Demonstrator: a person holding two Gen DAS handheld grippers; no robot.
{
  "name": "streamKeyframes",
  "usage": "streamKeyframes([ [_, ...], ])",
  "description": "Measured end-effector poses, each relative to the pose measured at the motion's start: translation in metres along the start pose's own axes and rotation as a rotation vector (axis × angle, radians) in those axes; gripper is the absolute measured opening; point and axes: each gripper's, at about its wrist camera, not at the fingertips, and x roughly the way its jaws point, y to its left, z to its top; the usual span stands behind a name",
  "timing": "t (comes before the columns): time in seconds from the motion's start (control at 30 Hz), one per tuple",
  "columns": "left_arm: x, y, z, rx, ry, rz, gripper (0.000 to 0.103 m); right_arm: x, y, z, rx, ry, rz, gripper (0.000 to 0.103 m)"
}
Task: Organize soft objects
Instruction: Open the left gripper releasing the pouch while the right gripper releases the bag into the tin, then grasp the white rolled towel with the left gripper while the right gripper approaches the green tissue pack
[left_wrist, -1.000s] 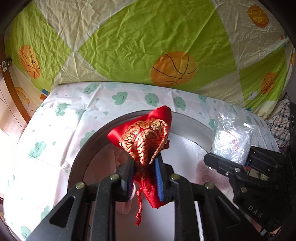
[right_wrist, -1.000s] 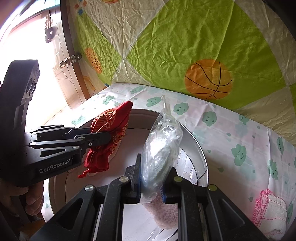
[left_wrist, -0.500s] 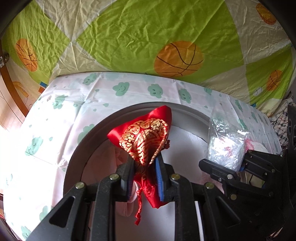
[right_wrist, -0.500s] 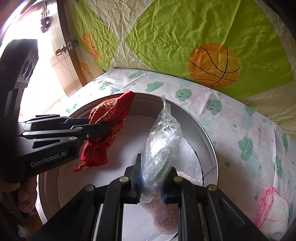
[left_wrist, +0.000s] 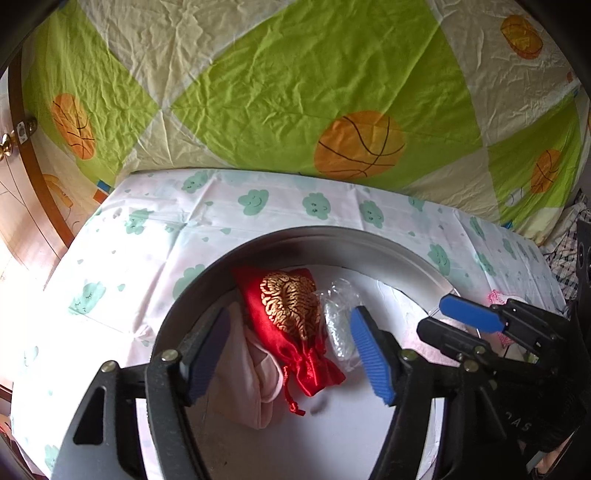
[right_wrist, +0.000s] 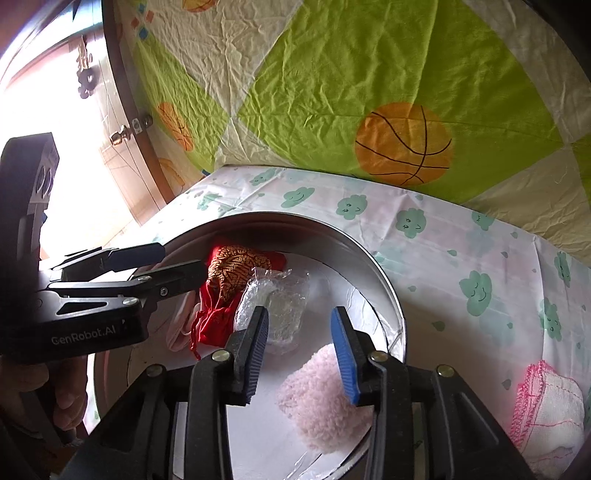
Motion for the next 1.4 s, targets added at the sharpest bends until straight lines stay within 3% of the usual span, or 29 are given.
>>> streamKeyframes([
  [0.07, -0.007, 0.000, -0.005, -0.010, -0.030, 0.000, 0.075, -0.012, -0.003, -0.008, 0.013, -0.022, 0.005, 0.040],
  [0.27, -0.040, -0.009, -0.036, -0.023, -0.153, -0.007, 0.086, -0.070, -0.017, -0.056, 0.031, -0.115, -0.009, 0.062],
  [0.43, -0.065, -0.032, -0.073, 0.010, -0.252, -0.009, 0.086, -0.122, -0.047, -0.101, 0.092, -0.188, -0.090, 0.063],
  [0.7, -0.077, -0.101, -0.117, 0.115, -0.310, -0.056, 0.086, -0.175, -0.105, -0.160, 0.215, -0.269, -0.228, 0.069],
  [0.87, -0.068, -0.149, -0.131, 0.198, -0.289, -0.095, 0.085, -0.180, -0.120, -0.177, 0.245, -0.277, -0.254, 0.069],
  [1.03, -0.052, -0.181, -0.138, 0.246, -0.241, -0.119, 0.074, -0.177, -0.124, -0.183, 0.256, -0.294, -0.247, 0.069],
  [1.2, -0.030, -0.205, -0.138, 0.282, -0.174, -0.132, 0.053, -0.173, -0.123, -0.183, 0.263, -0.299, -0.222, 0.069],
  [1.4, -0.005, -0.220, -0.131, 0.286, -0.081, -0.149, 0.046, -0.172, -0.123, -0.182, 0.267, -0.302, -0.221, 0.069],
])
